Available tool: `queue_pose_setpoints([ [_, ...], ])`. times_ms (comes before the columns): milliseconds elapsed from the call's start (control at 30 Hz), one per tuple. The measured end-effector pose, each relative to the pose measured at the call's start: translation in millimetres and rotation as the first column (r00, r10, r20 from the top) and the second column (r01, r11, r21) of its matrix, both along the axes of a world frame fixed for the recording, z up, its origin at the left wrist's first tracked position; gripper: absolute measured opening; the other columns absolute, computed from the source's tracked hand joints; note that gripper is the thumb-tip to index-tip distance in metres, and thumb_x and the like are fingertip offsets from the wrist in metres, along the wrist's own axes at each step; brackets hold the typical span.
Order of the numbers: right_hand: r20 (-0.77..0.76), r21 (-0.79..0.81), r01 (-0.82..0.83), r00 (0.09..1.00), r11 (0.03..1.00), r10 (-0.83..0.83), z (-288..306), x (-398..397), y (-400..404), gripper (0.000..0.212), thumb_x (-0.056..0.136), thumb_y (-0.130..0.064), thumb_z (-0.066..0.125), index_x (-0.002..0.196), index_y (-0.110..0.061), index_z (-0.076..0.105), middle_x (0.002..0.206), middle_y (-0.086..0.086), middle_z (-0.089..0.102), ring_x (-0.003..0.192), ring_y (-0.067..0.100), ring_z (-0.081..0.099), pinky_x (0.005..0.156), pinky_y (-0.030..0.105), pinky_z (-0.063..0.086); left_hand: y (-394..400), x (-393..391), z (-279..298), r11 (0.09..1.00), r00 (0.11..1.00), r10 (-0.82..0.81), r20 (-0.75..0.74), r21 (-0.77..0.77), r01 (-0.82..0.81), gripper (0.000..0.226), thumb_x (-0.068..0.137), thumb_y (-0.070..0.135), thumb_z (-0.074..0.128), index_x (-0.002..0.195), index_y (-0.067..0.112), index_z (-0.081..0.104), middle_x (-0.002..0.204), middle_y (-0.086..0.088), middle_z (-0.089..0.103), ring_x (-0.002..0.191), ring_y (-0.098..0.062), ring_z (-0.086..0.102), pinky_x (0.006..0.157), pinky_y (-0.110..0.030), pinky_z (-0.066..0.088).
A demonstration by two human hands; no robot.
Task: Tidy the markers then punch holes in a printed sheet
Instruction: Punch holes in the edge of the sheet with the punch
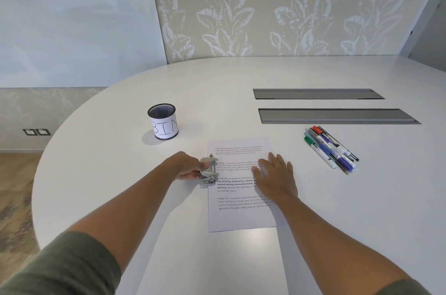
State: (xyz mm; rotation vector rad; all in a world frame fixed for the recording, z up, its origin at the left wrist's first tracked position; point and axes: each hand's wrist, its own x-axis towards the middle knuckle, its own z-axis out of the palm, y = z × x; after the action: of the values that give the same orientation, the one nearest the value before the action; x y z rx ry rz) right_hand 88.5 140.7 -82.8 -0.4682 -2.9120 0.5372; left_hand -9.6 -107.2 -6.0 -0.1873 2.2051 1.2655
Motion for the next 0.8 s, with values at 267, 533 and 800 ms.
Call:
queue_pose_setpoints([
  [267, -0.018, 0.026, 0.003, 1.0, 1.0, -0.002, -4.2, -2.4, 0.9, 0.045, 0.096, -0.053, 0.031, 0.129, -0.032, 0.053, 0.159, -0.002, 0.03, 0.15, 0.021, 0.015, 0.123, 0.047, 0.005, 0.3, 2.5, -2.4, 0.999, 0.999, 0.021, -0.035, -0.033, -0.022, 0.046, 0.083, 0.021, 0.08, 0.116, -0.007, 0.066, 0.088, -0.011, 0.073, 0.052, -0.009, 0.069, 0.046, -0.014, 0.051],
  [533, -0.025, 0.006, 0.006, 1.0, 1.0, -0.006, -4.5, -1.4, 0.1, 0.045, 0.096, -0.052, 0.034, 0.131, -0.031, 0.053, 0.161, 0.0, 0.027, 0.151, 0.022, 0.012, 0.123, 0.046, 0.003, -2.2, -8.7, -12.3, 0.887, 0.98, -0.184, -0.078, -0.442, 0.132, 0.074, 0.075, 0.057, 0.077, 0.119, 0.0, 0.059, 0.122, -0.015, 0.062, 0.091, -0.029, 0.061, 0.071, -0.029, 0.04],
  [800, -0.038, -0.015, 0.013, 0.999, 1.0, -0.014, -3.4, 0.1, -0.8, 0.045, 0.096, -0.052, 0.035, 0.132, -0.031, 0.053, 0.161, 0.0, 0.026, 0.151, 0.021, 0.011, 0.124, 0.046, 0.002, -0.2, -14.9, -5.5, 0.761, 0.948, -0.316, -0.02, -0.602, 0.241, 0.079, 0.08, 0.069, 0.062, 0.123, 0.003, 0.059, 0.116, -0.011, 0.059, 0.095, -0.027, 0.056, 0.077, -0.031, 0.04],
])
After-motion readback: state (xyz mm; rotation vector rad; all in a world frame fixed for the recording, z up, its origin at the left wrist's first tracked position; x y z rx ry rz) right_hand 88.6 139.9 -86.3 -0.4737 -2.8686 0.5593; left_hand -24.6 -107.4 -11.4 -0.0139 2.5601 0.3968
